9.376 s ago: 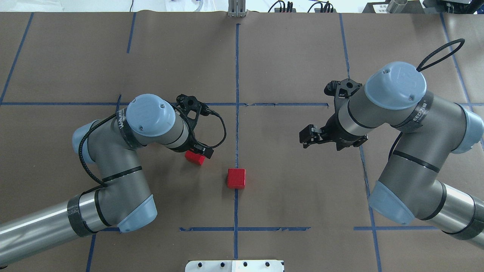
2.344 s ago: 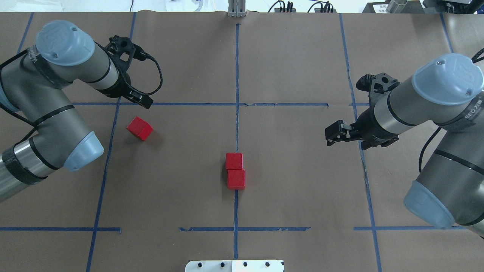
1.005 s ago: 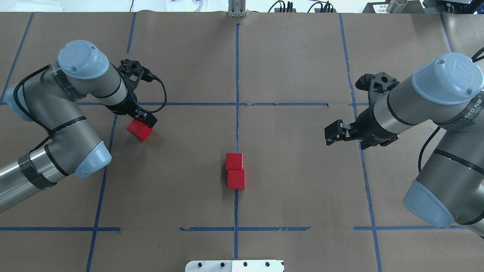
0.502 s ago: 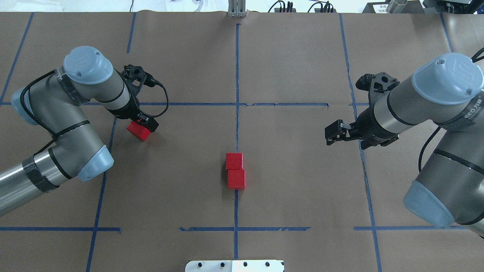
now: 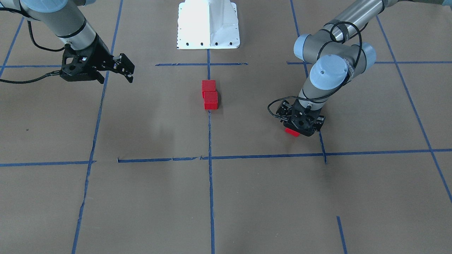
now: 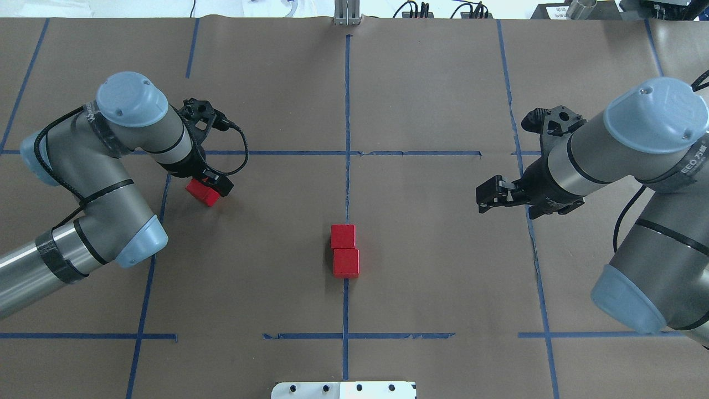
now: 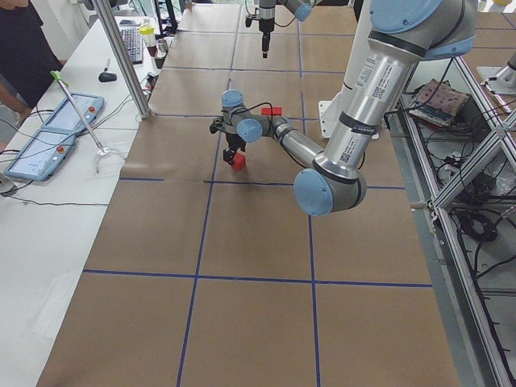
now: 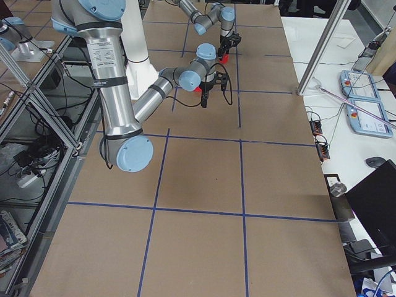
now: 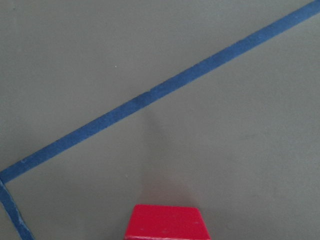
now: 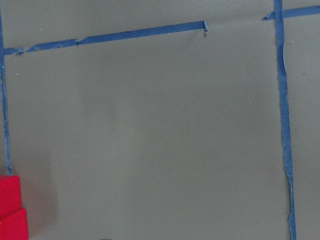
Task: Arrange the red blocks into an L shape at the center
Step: 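Lower the left gripper and grasp the last red cube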
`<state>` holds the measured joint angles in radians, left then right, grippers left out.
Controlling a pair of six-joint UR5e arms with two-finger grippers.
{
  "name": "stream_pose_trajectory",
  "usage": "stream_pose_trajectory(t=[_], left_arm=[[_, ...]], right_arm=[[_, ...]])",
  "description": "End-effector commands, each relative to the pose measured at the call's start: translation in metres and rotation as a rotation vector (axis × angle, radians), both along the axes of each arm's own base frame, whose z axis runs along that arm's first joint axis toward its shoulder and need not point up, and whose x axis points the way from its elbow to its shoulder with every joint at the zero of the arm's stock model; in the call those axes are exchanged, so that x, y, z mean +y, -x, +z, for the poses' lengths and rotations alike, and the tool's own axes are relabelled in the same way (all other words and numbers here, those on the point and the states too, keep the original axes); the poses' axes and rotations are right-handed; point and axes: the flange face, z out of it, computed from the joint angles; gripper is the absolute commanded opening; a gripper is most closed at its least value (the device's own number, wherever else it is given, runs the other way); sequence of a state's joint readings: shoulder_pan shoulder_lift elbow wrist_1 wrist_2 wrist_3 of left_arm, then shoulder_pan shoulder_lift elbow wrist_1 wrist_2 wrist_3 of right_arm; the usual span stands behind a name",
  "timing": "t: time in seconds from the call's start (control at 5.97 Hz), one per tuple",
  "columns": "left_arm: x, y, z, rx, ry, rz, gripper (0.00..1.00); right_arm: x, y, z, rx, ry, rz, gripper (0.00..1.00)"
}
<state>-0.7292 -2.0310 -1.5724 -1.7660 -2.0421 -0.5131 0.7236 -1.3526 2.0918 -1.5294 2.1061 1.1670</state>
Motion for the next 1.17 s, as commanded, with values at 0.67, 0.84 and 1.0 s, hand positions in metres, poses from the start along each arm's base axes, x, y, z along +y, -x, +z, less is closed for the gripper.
stream_pose_trajectory(t=[0.67, 0.84, 1.0], left_arm=[[0.002, 0.002, -0.016, 0.022, 0.015, -0.035, 0.00], [0.005, 0.002, -0.034, 0.055, 0.184, -0.230, 0.00], [0.015, -0.011, -0.055, 0.081, 0.296, -0.377, 0.00]], right_arm=[[0.001, -0.002, -0.003, -0.005, -0.004, 0.001, 1.00], [0.002, -0.001, -0.003, -0.007, -0.004, -0.002, 1.00], [0.002, -0.001, -0.004, -0.008, -0.004, -0.001, 1.00]])
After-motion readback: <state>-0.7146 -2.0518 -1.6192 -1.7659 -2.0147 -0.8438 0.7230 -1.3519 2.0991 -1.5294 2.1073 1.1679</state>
